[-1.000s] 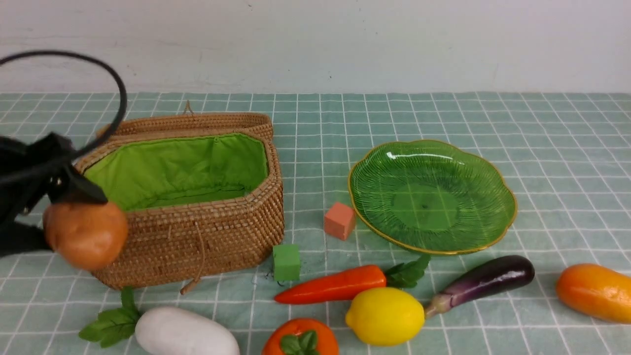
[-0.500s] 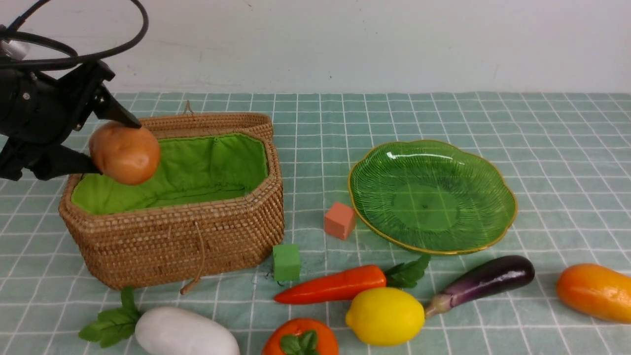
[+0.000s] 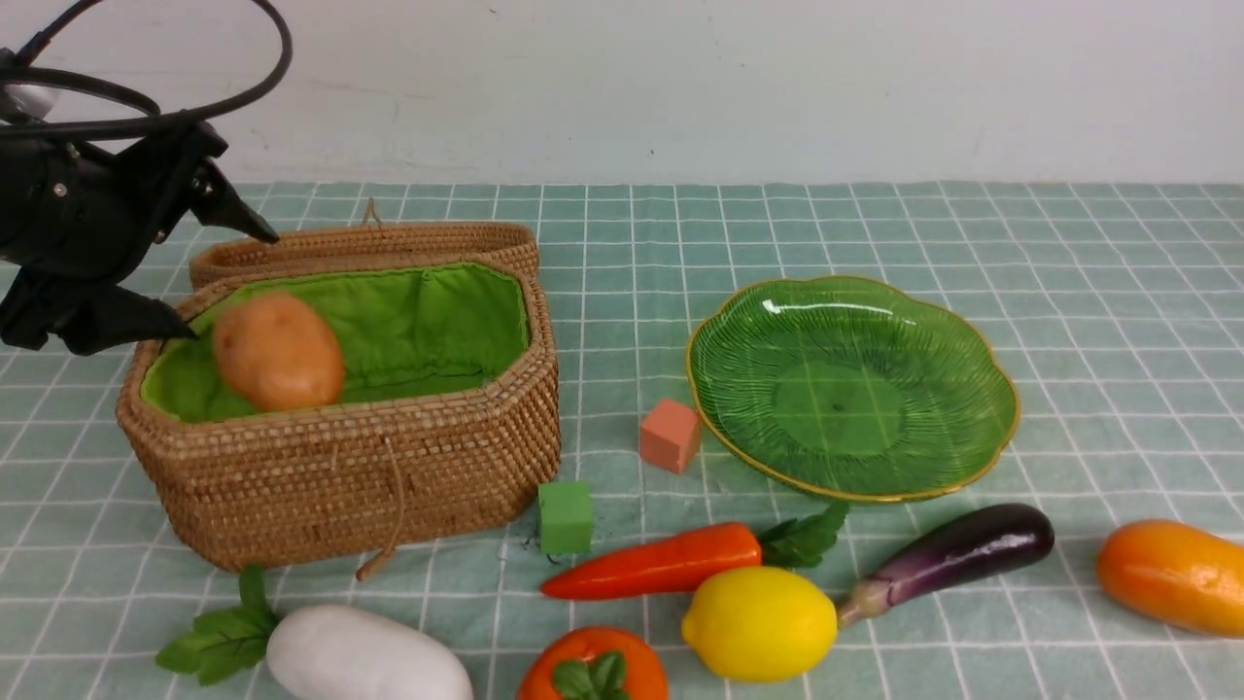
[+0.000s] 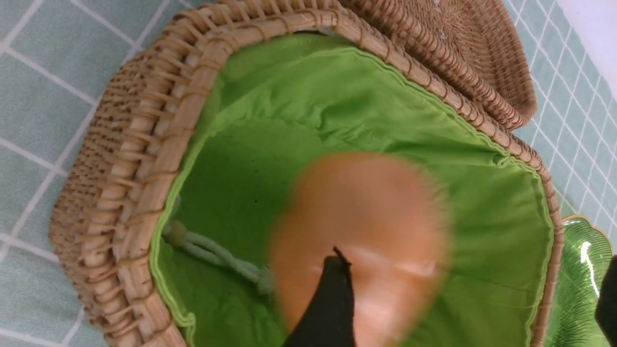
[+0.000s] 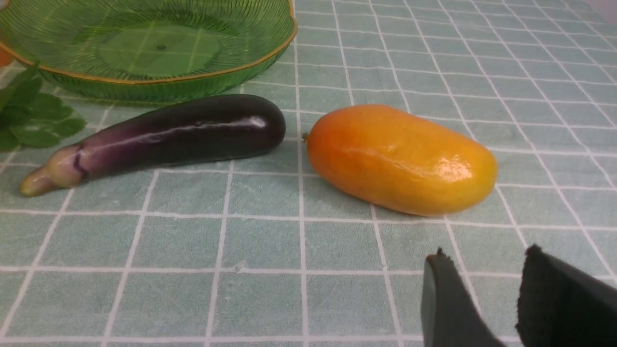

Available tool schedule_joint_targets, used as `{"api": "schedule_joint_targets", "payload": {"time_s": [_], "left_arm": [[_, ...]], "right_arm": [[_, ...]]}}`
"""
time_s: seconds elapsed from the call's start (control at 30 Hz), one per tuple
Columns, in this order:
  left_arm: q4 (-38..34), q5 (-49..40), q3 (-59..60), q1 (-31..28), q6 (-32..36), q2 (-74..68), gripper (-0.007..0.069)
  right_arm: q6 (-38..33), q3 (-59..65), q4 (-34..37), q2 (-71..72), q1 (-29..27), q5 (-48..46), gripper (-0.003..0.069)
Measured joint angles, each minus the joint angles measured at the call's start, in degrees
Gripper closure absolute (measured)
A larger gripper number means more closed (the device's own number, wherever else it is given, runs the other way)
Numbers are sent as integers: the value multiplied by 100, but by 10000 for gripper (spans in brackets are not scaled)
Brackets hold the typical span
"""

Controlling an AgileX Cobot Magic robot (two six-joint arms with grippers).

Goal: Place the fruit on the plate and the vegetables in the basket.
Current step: Grab a potato with your left arm and place it in the basket on the left, then take a daikon with your left arm and place it on the basket on the left.

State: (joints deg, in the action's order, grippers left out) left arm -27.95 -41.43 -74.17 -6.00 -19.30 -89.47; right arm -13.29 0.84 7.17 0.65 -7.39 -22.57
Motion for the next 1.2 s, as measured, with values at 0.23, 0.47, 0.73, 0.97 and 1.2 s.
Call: {"api": "schedule_joint_targets", "payload": {"time_s": [0.23, 0.47, 0.73, 0.97, 1.2], "left_arm": [[94, -272, 0, 0, 102, 21, -45], [919, -1294, 28, 235, 340, 790, -29], [1593, -1256, 1692, 1443, -1608, 1963, 6], [1755, 306, 3272, 2167, -3534, 1952, 60], [1916, 1262, 3412, 2575, -4242, 1311, 64]], "right_arm": [[0, 0, 0, 0, 0, 0, 418], [0, 0, 0, 0, 0, 0, 418], [0, 0, 0, 0, 0, 0, 418], [0, 0, 0, 0, 0, 0, 418], [0, 0, 0, 0, 0, 0, 418]]}}
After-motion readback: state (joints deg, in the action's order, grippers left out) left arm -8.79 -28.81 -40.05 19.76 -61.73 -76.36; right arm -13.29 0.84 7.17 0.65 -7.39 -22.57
